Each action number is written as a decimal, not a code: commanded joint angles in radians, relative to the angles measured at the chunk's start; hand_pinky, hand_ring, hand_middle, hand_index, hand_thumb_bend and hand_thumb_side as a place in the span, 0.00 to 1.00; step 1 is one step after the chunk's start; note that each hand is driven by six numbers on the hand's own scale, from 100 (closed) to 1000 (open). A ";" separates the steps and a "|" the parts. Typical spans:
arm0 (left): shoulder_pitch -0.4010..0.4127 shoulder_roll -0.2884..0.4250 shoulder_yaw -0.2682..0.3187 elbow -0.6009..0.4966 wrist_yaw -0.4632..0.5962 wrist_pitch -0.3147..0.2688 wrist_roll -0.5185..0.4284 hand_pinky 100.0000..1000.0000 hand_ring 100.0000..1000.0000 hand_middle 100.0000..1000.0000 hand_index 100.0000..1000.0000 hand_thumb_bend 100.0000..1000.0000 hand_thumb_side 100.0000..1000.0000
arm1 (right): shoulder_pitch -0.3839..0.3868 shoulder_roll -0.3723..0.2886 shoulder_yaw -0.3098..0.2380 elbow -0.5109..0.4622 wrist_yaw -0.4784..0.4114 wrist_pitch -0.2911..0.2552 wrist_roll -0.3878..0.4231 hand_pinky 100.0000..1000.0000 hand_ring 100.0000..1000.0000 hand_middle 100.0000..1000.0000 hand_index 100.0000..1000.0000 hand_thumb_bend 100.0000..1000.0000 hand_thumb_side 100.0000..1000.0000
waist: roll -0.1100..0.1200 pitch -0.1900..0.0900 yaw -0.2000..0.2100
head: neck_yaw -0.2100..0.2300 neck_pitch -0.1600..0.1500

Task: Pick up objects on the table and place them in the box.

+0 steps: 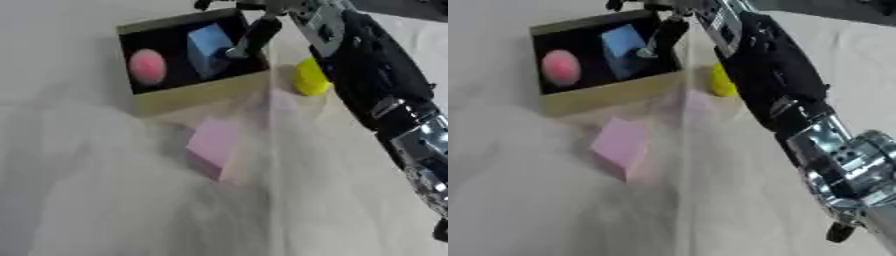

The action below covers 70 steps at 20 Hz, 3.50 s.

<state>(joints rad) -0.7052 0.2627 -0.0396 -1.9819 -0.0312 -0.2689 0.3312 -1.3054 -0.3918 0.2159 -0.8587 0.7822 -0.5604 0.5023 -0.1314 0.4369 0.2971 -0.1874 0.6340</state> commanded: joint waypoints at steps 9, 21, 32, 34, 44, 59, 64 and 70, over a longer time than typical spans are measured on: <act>0.010 0.022 0.011 -0.018 -0.006 0.002 0.006 0.69 0.68 0.64 0.80 0.48 0.45 | 0.040 -0.179 0.111 -0.378 -0.290 -0.030 0.056 0.86 0.91 0.79 0.91 0.28 0.33 | 0.011 -0.055 -0.025 | 0.021 0.031; 0.015 0.032 0.043 -0.018 -0.028 -0.006 0.049 0.69 0.68 0.64 0.80 0.49 0.44 | 0.137 -0.364 0.241 -0.808 -0.567 -0.011 0.230 0.86 0.91 0.81 0.91 0.29 0.32 | 0.011 -0.069 -0.038 | 0.028 0.041; 0.021 0.033 0.044 -0.018 -0.032 -0.002 0.052 0.69 0.68 0.64 0.80 0.49 0.44 | 0.160 -0.387 0.316 -0.930 -0.591 0.010 0.344 0.86 0.91 0.83 0.91 0.31 0.32 | 0.021 -0.065 -0.044 | 0.045 0.047; 0.021 0.033 0.043 -0.018 -0.032 -0.001 0.051 0.69 0.68 0.64 0.80 0.49 0.44 | 0.158 -0.378 0.332 -0.927 -0.588 0.009 0.363 0.86 0.91 0.83 0.91 0.31 0.32 | 0.022 -0.065 -0.045 | 0.047 0.047; 0.023 0.031 0.037 -0.018 -0.029 0.003 0.045 0.69 0.68 0.64 0.80 0.48 0.45 | 0.158 -0.330 0.391 -0.880 -0.556 -0.014 0.405 0.86 0.91 0.83 0.92 0.31 0.31 | 0.027 -0.059 -0.043 | 0.051 0.050; 0.023 0.028 0.033 -0.018 -0.027 0.006 0.040 0.68 0.68 0.64 0.80 0.48 0.45 | 0.205 -0.271 0.456 -0.763 -0.468 -0.069 0.405 0.87 0.92 0.82 0.92 0.29 0.31 | 0.034 -0.049 -0.036 | 0.038 0.064; 0.020 0.026 0.032 -0.018 -0.026 0.006 0.039 0.68 0.68 0.64 0.80 0.48 0.45 | 0.220 -0.259 0.478 -0.722 -0.438 -0.094 0.405 0.87 0.92 0.82 0.92 0.30 0.30 | 0.033 -0.048 -0.031 | 0.035 0.064; 0.017 0.024 0.030 -0.018 -0.025 0.006 0.038 0.68 0.68 0.64 0.80 0.48 0.45 | 0.234 -0.245 0.479 -0.668 -0.397 -0.126 0.405 0.87 0.92 0.81 0.92 0.30 0.29 | 0.033 -0.046 -0.028 | 0.034 0.061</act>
<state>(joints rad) -0.6753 0.2730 -0.0090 -1.9819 -0.0574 -0.2628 0.3714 -1.0587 -0.6282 0.7039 -1.5322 0.3736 -0.4670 0.6979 -0.1069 0.4124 0.2673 -0.1510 0.6943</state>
